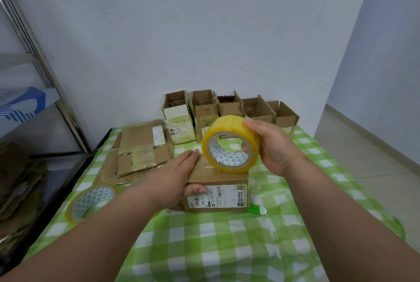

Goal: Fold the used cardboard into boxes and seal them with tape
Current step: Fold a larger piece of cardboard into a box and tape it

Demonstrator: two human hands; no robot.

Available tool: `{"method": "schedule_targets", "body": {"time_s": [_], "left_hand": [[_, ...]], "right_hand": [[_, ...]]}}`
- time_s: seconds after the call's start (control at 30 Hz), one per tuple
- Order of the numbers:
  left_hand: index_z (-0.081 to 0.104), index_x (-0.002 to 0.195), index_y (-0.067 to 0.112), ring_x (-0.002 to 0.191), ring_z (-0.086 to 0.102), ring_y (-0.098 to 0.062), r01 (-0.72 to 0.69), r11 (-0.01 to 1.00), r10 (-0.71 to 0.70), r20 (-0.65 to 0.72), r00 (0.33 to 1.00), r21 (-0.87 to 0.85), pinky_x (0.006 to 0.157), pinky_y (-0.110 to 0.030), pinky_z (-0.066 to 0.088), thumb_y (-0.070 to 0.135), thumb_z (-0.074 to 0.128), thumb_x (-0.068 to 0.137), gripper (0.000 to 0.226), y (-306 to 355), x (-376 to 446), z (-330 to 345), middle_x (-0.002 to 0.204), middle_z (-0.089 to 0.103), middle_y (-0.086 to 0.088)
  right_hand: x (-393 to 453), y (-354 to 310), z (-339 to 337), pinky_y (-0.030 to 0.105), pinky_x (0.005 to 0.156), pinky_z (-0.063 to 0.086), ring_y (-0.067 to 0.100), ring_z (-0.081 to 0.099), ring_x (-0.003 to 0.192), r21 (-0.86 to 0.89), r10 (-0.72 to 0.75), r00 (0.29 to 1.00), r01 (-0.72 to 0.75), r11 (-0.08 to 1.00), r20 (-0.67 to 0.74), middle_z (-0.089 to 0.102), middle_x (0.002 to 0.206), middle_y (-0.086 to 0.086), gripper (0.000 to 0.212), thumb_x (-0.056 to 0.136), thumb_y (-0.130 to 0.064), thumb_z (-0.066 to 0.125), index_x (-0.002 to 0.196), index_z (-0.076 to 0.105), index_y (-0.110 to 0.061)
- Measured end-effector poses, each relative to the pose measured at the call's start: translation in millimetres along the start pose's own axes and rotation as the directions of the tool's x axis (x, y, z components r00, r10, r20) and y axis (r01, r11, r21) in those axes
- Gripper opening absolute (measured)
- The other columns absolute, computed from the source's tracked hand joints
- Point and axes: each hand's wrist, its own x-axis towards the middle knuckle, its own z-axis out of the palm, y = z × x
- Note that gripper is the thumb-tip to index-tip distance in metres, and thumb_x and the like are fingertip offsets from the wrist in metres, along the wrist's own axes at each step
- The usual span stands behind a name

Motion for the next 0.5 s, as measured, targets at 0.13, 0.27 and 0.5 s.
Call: {"method": "schedule_targets", "body": {"time_s": [0.13,0.27,0.5], "left_hand": [[-0.007,0.156,0.031,0.150,0.015,-0.018,0.002,0.999,-0.003,-0.009,1.000,-0.035,0.118,-0.037,0.024,0.088,0.026,0.057,0.119,-4,1,4,0.165,-0.004,0.009],[-0.010,0.155,0.033,0.150,0.012,-0.016,0.009,0.999,-0.010,-0.012,1.000,-0.054,0.119,-0.037,0.022,0.088,0.027,0.057,0.119,-3,1,6,0.165,-0.007,0.011],[-0.007,0.156,0.034,0.149,0.015,-0.017,0.040,0.997,-0.040,-0.008,0.999,-0.061,0.120,-0.036,0.019,0.078,0.038,0.073,0.104,-14,-7,6,0.164,-0.007,0.012]], "right_hand": [[-4,-15,-18,0.030,0.060,0.042,0.013,0.051,0.050,-0.006,-0.018,0.999,0.018,1.000,-0.026,0.056,0.054,-0.003,0.021,0.092,-0.028,0.063,0.075,0.065,-0.016],[-11,-23,-34,0.026,0.052,0.043,0.011,0.051,0.046,-0.035,0.006,0.999,-0.007,0.999,-0.036,0.057,0.053,-0.003,0.020,0.090,-0.028,0.064,0.075,0.064,-0.014],[-23,-18,-76,0.030,0.056,0.042,0.018,0.053,0.052,-0.214,0.047,0.983,-0.085,0.973,-0.178,0.059,0.057,0.001,0.013,0.083,-0.023,0.071,0.079,0.068,-0.010]]}}
